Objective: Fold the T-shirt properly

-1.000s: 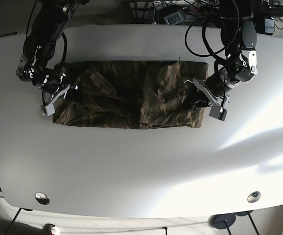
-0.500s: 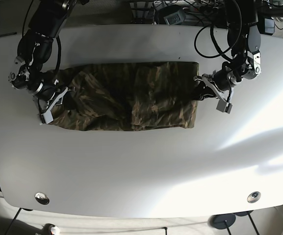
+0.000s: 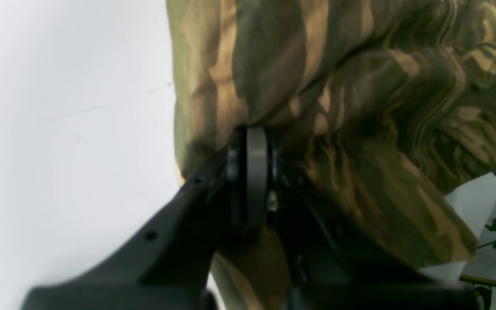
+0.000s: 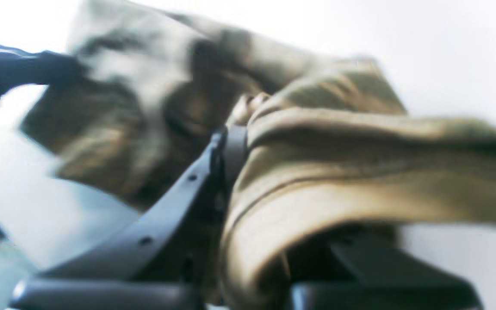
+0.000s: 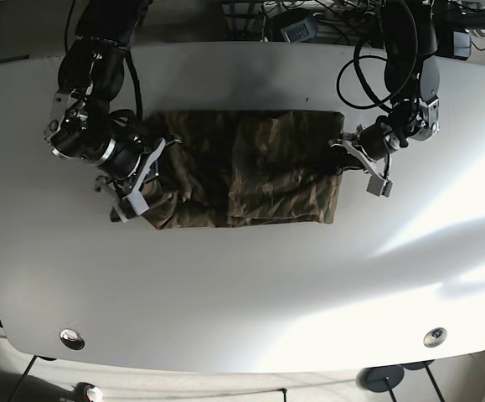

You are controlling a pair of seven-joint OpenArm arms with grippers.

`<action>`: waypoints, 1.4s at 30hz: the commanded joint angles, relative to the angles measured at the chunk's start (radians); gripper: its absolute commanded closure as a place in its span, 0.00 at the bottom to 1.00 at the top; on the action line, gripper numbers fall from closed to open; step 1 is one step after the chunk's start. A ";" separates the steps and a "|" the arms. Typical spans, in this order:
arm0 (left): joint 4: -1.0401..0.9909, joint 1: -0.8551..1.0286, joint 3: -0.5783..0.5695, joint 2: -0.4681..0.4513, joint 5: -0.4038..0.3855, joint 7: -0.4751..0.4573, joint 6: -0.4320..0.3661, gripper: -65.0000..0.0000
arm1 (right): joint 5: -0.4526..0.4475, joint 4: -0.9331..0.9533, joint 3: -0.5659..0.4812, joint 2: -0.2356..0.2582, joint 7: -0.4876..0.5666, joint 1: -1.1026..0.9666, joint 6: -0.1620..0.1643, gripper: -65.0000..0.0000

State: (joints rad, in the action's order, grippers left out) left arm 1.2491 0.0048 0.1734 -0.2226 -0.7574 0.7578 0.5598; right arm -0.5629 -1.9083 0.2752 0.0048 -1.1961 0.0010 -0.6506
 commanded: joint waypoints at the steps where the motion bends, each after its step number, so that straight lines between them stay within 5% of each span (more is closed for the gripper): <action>1: 0.008 -0.006 -0.002 -0.005 0.019 0.015 -0.004 1.00 | -0.030 -0.059 -0.038 -0.038 -0.003 0.017 0.019 0.97; 7: 0.005 -0.019 -0.002 0.002 0.019 0.015 -0.004 1.00 | -0.030 -0.059 -0.201 -0.162 0.000 0.020 0.019 0.97; 11: 0.004 -0.019 -0.002 0.030 0.019 0.015 -0.005 1.00 | -0.030 -0.029 -0.330 -0.162 0.086 0.023 0.019 0.97; 20: 0.004 -0.012 -0.002 0.030 0.019 0.015 -0.005 1.00 | -0.030 0.350 -0.485 -0.162 0.333 0.173 0.022 0.97; 21: 0.004 -0.012 -0.002 0.030 0.019 0.015 -0.005 1.00 | -0.030 0.376 -0.495 -0.162 0.355 0.184 0.031 0.97; 24: 0.004 -0.012 -0.002 0.030 0.019 0.015 -0.002 1.00 | -0.030 0.474 -0.558 -0.162 0.437 0.233 0.127 0.96; 27: 0.007 -0.012 -0.002 0.030 0.019 0.015 -0.001 1.00 | -0.029 0.524 -0.592 -0.162 0.467 0.256 0.174 0.96; 29: 0.008 -0.012 -0.002 0.030 0.019 0.015 -0.001 1.00 | -0.024 0.530 -0.600 -0.162 0.477 0.262 0.206 0.86; 32: 0.011 -0.012 -0.001 0.030 0.017 0.015 -0.001 1.00 | -0.026 0.525 -0.598 -0.162 0.476 0.262 0.249 0.53; 36: 0.013 -0.012 0.001 0.030 0.009 0.015 0.001 1.00 | -0.030 0.468 -0.603 -0.142 0.474 0.242 0.251 0.10; 40: 0.013 -0.016 0.002 0.030 0.009 0.015 0.001 1.00 | -0.030 0.300 -0.595 -0.133 0.474 0.189 0.251 0.06; 42: 0.045 -0.018 0.004 0.030 0.008 0.015 0.001 1.00 | -0.030 0.184 -0.595 -0.087 0.474 0.149 0.251 0.06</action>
State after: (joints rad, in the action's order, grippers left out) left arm 1.2766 0.0010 0.1741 -0.1837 -0.7559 0.7704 0.5598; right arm -0.5819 -1.7084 -0.3229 -0.0822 -0.7444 0.1337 -0.3943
